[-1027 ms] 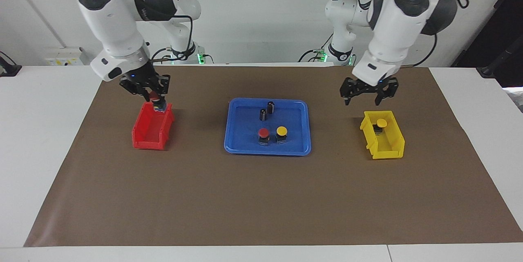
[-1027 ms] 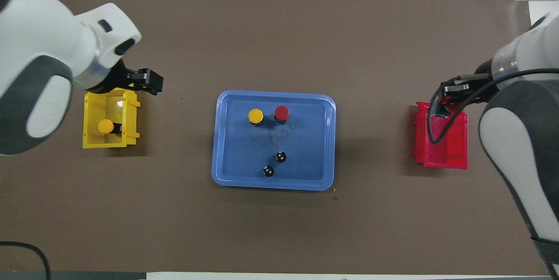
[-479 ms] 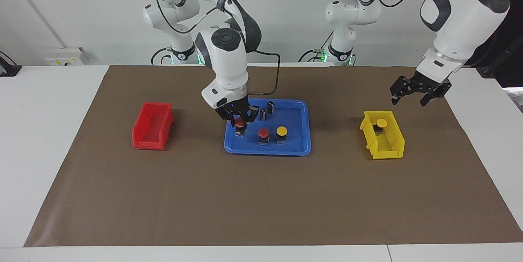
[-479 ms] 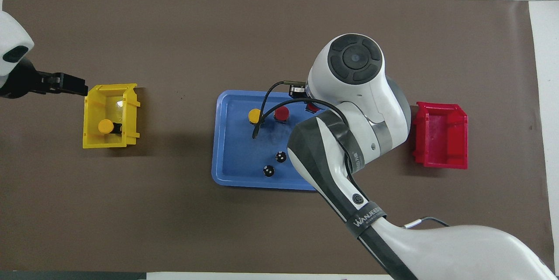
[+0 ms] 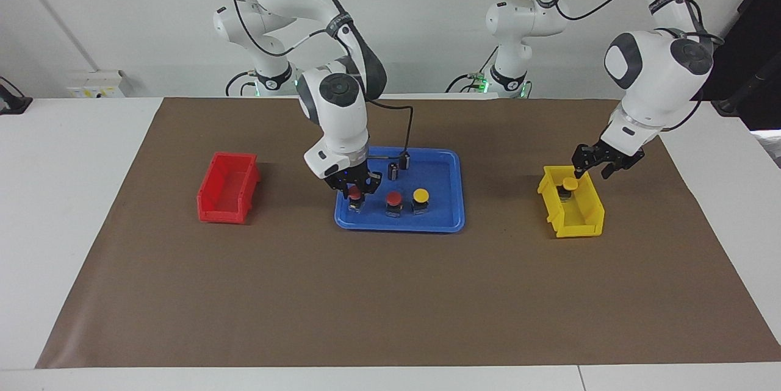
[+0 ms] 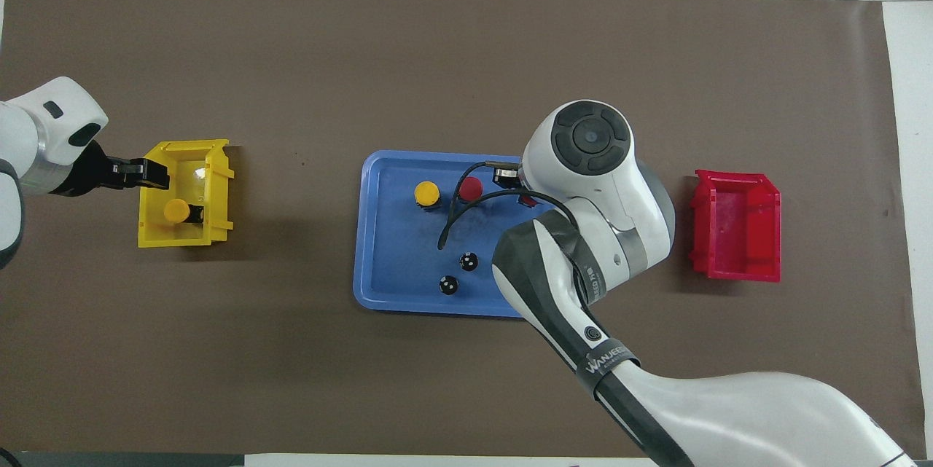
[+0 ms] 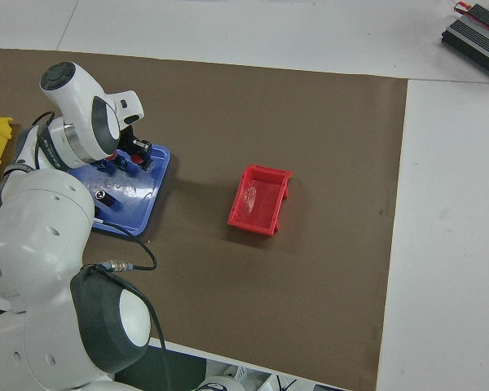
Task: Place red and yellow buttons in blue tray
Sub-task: 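Place the red button in the tray while the left gripper grasps yellow, then withdraw the right gripper while the left gripper lifts the yellow button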
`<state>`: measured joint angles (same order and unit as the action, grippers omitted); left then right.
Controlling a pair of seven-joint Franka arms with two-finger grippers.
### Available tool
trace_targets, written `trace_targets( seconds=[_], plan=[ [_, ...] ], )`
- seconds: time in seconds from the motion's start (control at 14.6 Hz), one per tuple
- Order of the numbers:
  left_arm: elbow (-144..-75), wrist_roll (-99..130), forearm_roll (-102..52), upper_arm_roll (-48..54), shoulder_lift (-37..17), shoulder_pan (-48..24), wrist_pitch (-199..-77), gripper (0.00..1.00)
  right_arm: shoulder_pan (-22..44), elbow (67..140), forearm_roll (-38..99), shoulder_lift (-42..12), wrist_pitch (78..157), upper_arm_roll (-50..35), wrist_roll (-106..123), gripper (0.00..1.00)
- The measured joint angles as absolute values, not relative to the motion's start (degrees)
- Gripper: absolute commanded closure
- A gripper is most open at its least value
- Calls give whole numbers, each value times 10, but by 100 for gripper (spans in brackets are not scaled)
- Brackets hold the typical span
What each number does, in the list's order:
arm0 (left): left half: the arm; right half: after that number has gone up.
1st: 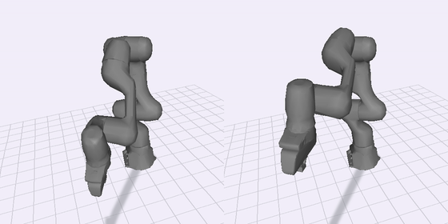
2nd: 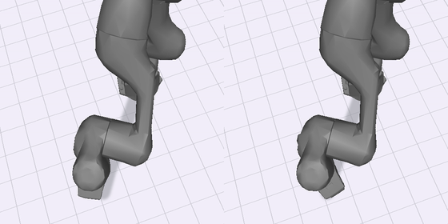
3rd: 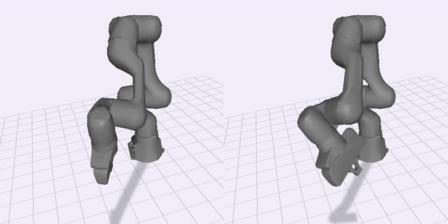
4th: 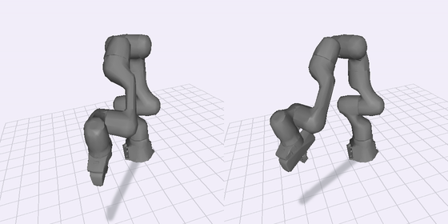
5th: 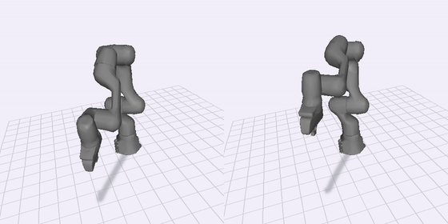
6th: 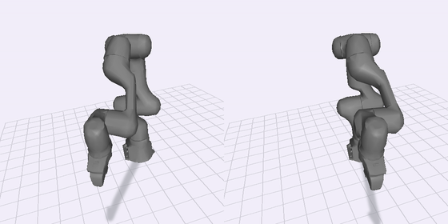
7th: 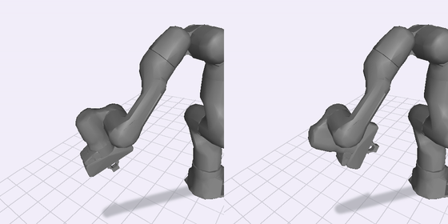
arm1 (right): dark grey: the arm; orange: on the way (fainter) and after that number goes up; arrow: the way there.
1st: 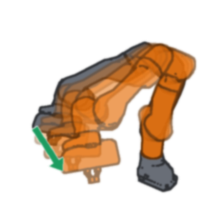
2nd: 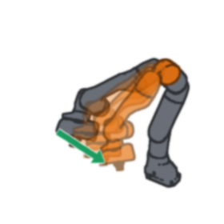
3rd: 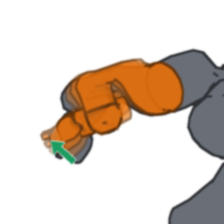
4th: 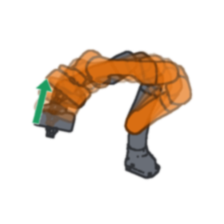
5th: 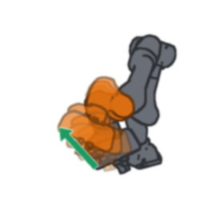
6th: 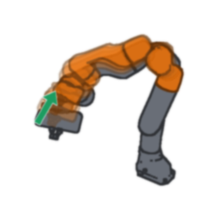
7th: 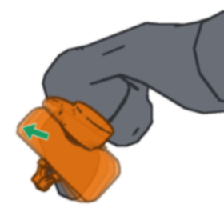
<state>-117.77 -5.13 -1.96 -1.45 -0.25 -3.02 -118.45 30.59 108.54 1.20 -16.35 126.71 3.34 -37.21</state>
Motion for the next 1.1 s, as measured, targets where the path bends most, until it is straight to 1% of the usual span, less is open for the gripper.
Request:
trace_targets(
  seconds=[0.14, 0.21, 0.27, 0.34, 0.41, 0.55, 0.68, 0.75, 0.82, 0.89, 1.1],
  plan=[
    [-1195, -51, -20, -13, -5, -30, -1200, 35, 309, 1097, 12, -163, 1275, 33, -372, 74],
    [-1204, -51, -20, -13, -6, -30, -1208, 35, 311, 1099, 12, -163, 1278, 33, -372, 68],
    [-1215, -51, -20, -13, -6, -30, -1220, 35, 312, 1100, 12, -163, 1284, 33, -372, 47],
    [-1228, -51, -20, -13, -7, -30, -1236, 35, 312, 1102, 12, -163, 1288, 33, -372, 18],
    [-1240, -51, -20, -13, -7, -30, -1252, 35, 312, 1103, 12, -163, 1289, 33, -372, 0],
    [-1260, -51, -20, -13, -7, -30, -1272, 35, 312, 1098, 12, -163, 1288, 35, -372, 0],
    [-1268, -51, -20, -13, -8, -30, -1280, 36, 305, 1068, 11, -158, 1256, 42, -372, 0],
    [-1270, -51, -20, -13, -9, -30, -1285, 59, 289, 1039, 10, -152, 1221, 45, -367, 0],
    [-1271, -51, -20, -13, -9, -30, -1286, 89, 266, 1008, 10, -141, 1181, 46, -353, 0],
    [-1273, -51, -20, -13, -10, -30, -1287, 98, 239, 978, 10, -128, 1142, 46, -334, 0],
    [-1272, -51, -20, -12, -10, -30, -1289, 99, 162, 915, 11, -75, 1040, 49, -273, 0]
  ],
)
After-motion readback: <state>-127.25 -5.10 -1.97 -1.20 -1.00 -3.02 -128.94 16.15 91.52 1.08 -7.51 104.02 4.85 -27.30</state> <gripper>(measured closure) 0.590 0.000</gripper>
